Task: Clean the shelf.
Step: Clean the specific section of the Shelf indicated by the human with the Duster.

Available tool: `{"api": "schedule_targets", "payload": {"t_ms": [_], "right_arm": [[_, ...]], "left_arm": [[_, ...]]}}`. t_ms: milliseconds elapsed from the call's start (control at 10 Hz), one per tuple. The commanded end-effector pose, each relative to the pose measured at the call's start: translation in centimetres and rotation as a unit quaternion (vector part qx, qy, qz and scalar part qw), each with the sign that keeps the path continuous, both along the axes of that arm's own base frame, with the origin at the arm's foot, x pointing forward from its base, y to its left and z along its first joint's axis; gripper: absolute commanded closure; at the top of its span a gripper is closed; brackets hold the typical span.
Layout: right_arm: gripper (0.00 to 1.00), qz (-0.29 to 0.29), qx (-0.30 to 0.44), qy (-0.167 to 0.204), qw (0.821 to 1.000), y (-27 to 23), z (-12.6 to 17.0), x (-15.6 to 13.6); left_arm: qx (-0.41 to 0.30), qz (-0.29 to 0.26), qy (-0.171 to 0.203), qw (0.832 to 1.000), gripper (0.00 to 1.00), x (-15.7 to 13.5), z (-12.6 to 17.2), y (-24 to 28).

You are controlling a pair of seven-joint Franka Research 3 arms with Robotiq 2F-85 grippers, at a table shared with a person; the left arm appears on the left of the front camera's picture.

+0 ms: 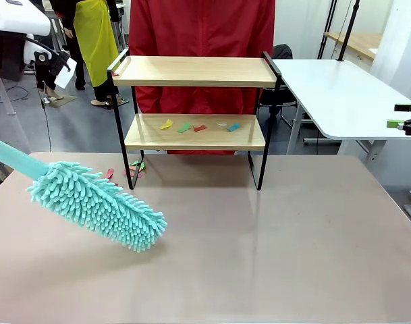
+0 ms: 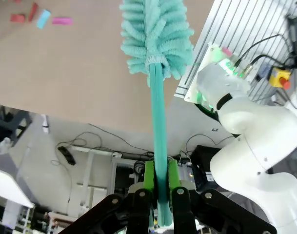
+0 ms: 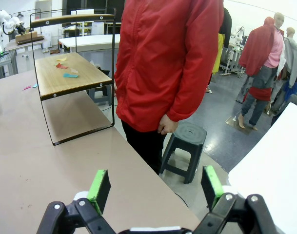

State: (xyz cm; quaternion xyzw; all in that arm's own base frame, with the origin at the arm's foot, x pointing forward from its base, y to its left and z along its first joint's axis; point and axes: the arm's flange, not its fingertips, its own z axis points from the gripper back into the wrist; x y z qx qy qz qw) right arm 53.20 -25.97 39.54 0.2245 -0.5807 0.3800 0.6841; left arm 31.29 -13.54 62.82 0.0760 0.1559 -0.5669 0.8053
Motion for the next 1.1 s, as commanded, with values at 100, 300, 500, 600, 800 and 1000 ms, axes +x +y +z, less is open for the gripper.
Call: {"api": "schedule_targets", "payload": {"t_ms": [100,300,500,600,800,1000], "right_arm": [[0.0,-0.004,-0.003,0.01,1.0,0.2,0.56,0.1],[0.0,-0.004,-0.003,0.01,1.0,0.2,0.56,0.1],[0.0,-0.004,-0.003,0.01,1.0,0.2,0.56,0.1],[0.0,-0.004,-0.003,0.01,1.0,0.2,0.56,0.1],[0.0,-0.004,-0.003,0.01,1.0,0.2,0.56,0.1],[0.0,-0.004,-0.003,0.01,1.0,0.2,0.56,0.1]], "left_arm": [[-0.003,0.002,0.0,1.0,0.87,-0.26,-0.03,-0.4],[-0.003,0.002,0.0,1.0,0.87,-0.26,-0.03,-0.4],[-0.003,0.002,0.0,1.0,0.87,-0.26,-0.03,-0.4],[-0.003,0.002,0.0,1.0,0.87,-0.26,-0.03,-0.4],[-0.003,0.002,0.0,1.0,0.87,-0.26,-0.03,-0.4],[-0.003,0.002,0.0,1.0,0.87,-0.26,-0.03,-0.4]]}}
